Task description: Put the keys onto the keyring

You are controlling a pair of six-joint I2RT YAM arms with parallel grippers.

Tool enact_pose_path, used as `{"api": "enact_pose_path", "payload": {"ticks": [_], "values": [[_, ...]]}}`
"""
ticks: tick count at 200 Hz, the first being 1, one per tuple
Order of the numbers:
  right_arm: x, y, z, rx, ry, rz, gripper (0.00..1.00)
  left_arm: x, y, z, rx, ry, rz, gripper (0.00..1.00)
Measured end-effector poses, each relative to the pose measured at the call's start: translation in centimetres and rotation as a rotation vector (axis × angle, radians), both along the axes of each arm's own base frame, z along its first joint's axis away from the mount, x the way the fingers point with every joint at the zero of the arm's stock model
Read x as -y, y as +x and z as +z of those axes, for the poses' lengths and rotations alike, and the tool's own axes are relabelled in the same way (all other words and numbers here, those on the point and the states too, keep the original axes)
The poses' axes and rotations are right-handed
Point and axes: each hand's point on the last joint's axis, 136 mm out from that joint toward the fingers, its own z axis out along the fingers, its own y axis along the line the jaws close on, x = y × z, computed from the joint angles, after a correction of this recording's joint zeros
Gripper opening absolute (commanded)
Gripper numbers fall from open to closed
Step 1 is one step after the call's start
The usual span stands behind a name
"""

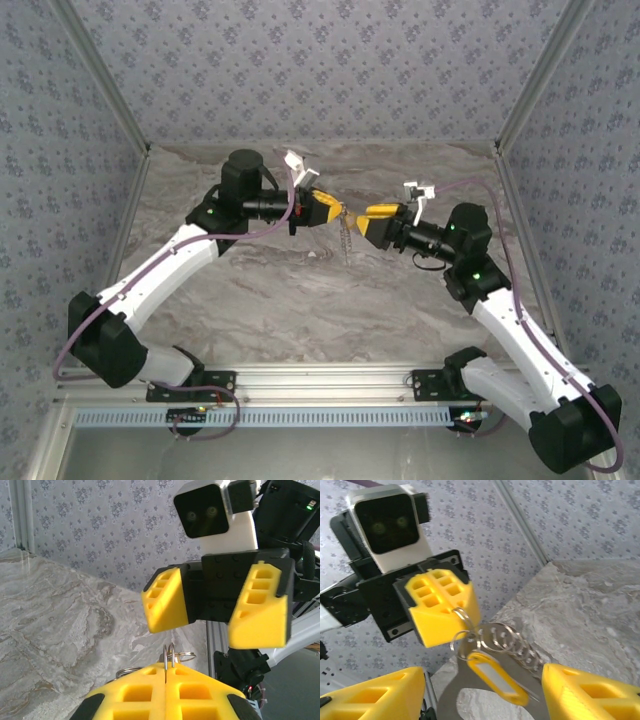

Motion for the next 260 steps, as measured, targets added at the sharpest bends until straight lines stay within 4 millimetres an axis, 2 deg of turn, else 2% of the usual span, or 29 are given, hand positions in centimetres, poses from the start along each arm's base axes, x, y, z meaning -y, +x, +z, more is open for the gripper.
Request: {"api": "enact_pose_path", "payload": {"ticks": [84, 112, 159, 220, 252, 260], "values": [[-1.5, 0.9, -1.2, -0.010, -0.006, 0.060, 0.68, 0.3, -0.8, 0.3, -0.016, -0.015, -0.036, 0.00], [-1.9, 0.7, -1.3, -0.008, -0.005, 0.091, 0.64, 0.4, -1.0, 0.3, -0.020, -0.017, -0.050, 0.00], [-1.9, -0.3, -1.4, 0.009, -0.002, 0.123, 0.48, 0.5, -1.2, 0.9, -0.011, -0.025, -0.057, 0.00], [-1.8, -1.1, -1.5, 0.011, 0.004, 0.140, 0.11, 0.6, -1.2, 1.2, -0.005, -0.029, -0.060, 0.00], [-1.8, -1.2, -1.4, 0.014, 0.008, 0.144, 0.00, 0.6, -1.1, 1.2, -0.006, -0.029, -0.059, 0.00], [-1.8, -1.2, -1.4, 0.015, 0.008, 0.147, 0.00, 0.6, -1.1, 1.2, -0.006, -0.029, -0.060, 0.00]]}}
